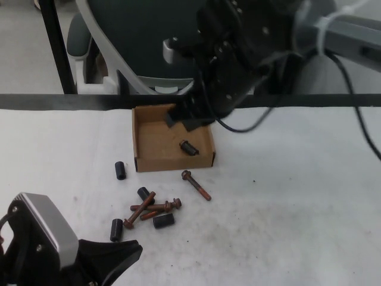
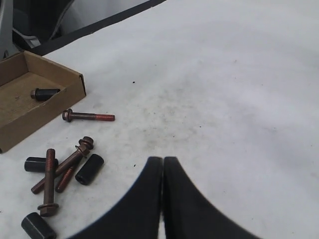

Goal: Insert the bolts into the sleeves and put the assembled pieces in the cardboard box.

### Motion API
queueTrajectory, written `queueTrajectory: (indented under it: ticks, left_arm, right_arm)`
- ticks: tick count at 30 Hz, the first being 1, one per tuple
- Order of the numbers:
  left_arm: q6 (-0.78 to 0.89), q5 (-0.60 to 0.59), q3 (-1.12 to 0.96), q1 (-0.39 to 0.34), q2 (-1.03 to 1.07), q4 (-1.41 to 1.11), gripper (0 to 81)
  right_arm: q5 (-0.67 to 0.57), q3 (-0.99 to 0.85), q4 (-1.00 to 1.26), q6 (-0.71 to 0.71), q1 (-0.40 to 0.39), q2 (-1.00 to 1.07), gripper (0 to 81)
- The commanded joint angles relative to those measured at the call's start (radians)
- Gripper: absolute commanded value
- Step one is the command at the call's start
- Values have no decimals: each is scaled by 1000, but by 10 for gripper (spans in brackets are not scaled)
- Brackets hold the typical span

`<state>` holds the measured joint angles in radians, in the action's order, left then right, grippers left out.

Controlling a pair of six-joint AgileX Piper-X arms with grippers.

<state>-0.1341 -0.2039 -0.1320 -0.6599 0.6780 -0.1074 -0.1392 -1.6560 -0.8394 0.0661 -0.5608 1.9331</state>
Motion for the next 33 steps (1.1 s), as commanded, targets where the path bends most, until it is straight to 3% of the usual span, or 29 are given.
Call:
queueTrajectory:
  ticks: [1, 10, 19, 22, 27, 29, 33]
  left_arm:
    - [-3, 1, 0, 0, -4, -5, 8]
    - [-20, 5, 0, 0, -4, -2, 8]
    - [-61, 84, 0, 0, -4, -1, 8]
    - [-46, 107, 0, 0, -4, -1, 8]
    - [6, 158, 0, 0, -4, 7, 13]
    - [35, 158, 0, 0, -4, 7, 46]
    - [105, 161, -7, 0, -4, 24, 125]
  right_arm:
    - [0, 99, 71, -2, -7, -76, 2]
    - [-1, 302, 119, -15, -20, -140, 2]
    - [-1, 318, 119, -15, -35, -140, 6]
    - [-4, 318, 119, -15, -38, -140, 99]
    - [19, 318, 123, -34, -38, -140, 436]
    - [38, 318, 123, -41, -38, -137, 439]
    - [37, 315, 125, -28, -38, -117, 347]
